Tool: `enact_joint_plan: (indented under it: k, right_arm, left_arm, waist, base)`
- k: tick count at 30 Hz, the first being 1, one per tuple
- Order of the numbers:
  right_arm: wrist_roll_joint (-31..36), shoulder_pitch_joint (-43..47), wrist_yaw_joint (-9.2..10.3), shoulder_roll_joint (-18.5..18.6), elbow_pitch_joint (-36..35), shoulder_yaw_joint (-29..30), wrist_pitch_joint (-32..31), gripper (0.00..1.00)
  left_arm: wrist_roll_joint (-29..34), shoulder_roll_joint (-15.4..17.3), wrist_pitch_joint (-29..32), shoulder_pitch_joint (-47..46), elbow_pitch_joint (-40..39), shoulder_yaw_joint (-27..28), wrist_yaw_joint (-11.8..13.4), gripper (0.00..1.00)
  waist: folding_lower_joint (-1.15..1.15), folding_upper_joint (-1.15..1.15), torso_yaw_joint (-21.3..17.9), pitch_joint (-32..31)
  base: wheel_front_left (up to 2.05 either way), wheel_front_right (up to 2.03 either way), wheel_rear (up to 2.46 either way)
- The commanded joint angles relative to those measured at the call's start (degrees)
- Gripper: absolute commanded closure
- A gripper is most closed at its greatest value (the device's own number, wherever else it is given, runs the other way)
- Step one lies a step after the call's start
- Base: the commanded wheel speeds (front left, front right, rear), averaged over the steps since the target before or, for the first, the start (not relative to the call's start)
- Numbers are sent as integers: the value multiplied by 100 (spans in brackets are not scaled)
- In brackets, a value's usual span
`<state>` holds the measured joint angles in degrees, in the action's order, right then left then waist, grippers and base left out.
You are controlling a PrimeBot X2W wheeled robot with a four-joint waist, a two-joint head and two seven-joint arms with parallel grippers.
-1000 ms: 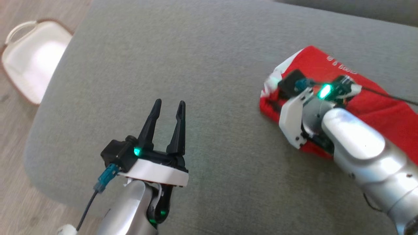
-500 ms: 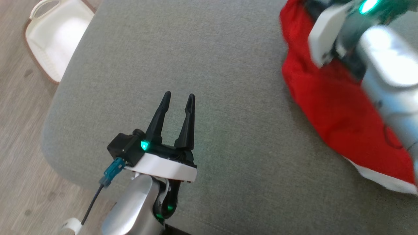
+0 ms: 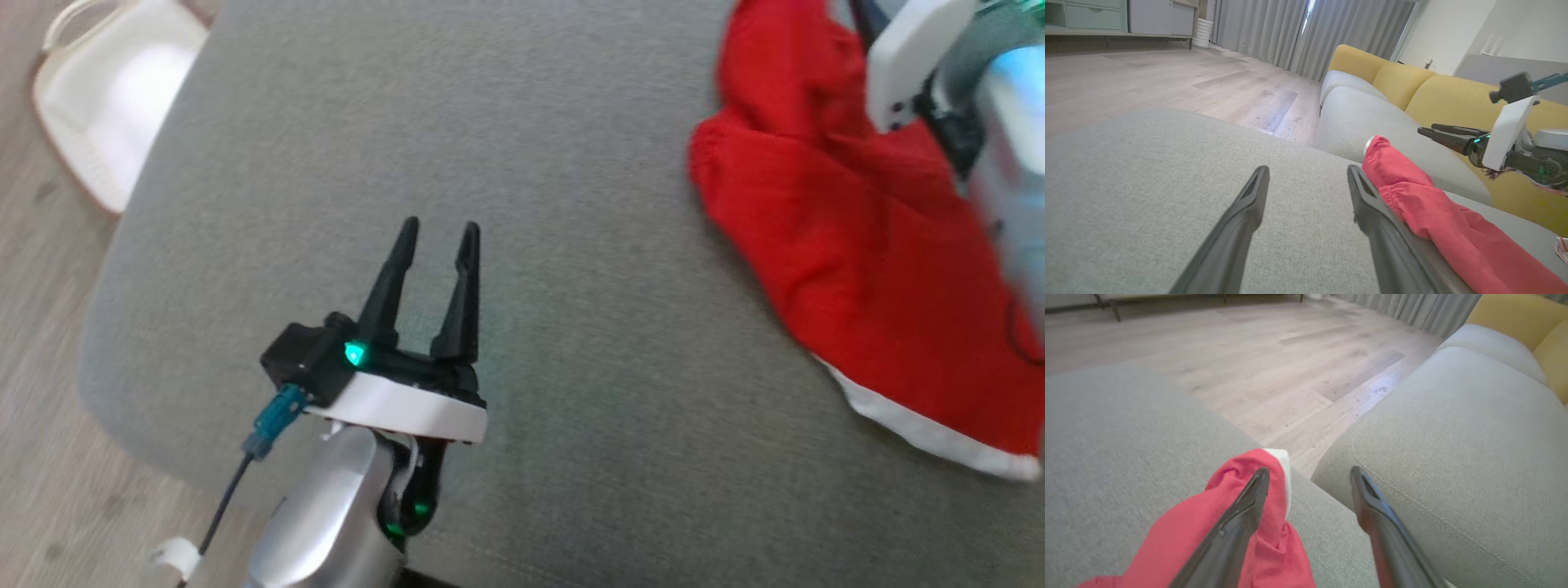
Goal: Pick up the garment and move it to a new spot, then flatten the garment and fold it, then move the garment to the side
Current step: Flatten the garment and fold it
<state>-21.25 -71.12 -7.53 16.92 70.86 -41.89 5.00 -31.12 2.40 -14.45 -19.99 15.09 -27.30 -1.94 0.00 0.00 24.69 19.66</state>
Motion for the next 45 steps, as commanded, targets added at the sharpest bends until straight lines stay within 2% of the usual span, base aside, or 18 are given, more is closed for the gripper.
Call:
enact_joint_plan:
  k: [1, 5, 9, 15, 18, 22, 25, 31, 38, 45]
  right_arm:
    - [-21, 43, 4, -126, -100, 44, 179, 0]
    - [-36, 318, 4, -435, -193, 263, 826, 0]
    - [-3, 805, 4, -646, -646, 659, 989, 0]
    - [755, 2452, 4, -654, -2529, 1857, 997, 0]
    - [1257, 3528, 4, -806, -3456, 2430, 998, 0]
    - [1751, 4730, 4, -1115, -4477, 2908, 998, 0]
    - [1904, 5373, 4, -1267, -4990, 3099, 999, 0]
    - [2046, 5855, 4, -1361, -5355, 3185, 998, 0]
    - [2175, 5895, 4, -1390, -5566, 3086, 957, 0]
    - [2281, 5541, 4, -1345, -5499, 2507, 763, 0]
  left_arm:
    - [64, 48, -55, -189, -146, 240, 10, 0]
    - [270, 48, -55, -122, -118, 564, -19, 0]
    - [515, 48, -55, 9, -109, 955, -80, 0]
    - [836, 48, -55, 259, -119, 1465, -217, 0]
    - [927, 48, -55, 392, -107, 1611, -273, 0]
    - [1009, 48, -55, 581, -123, 1785, -322, 0]
    - [1040, 48, -55, 701, -126, 1828, -360, 0]
    - [1065, 48, -55, 807, -123, 1837, -399, 0]
    - [1057, 48, -55, 785, -96, 1757, -438, 0]
    - [1031, 48, -55, 688, -79, 1674, -445, 0]
  waist:
    - [0, 0, -207, -130]
    - [0, 0, -682, -375]
    - [0, 0, -1210, -662]
    - [0, 0, -1862, -1025]
    - [0, 0, -2064, -1182]
    - [0, 0, -2271, -1318]
    - [0, 0, -2350, -1378]
    - [0, 0, -2382, -1417]
    - [0, 0, -2226, -1386]
    - [0, 0, -1887, -1208]
  base:
    - [0, 0, 0]
    - [0, 0, 0]
    - [0, 0, 0]
    - [0, 0, 0]
    - [0, 0, 0]
    - [0, 0, 0]
    - [0, 0, 0]
    - [0, 0, 0]
    - [0, 0, 0]
    - [0, 0, 0]
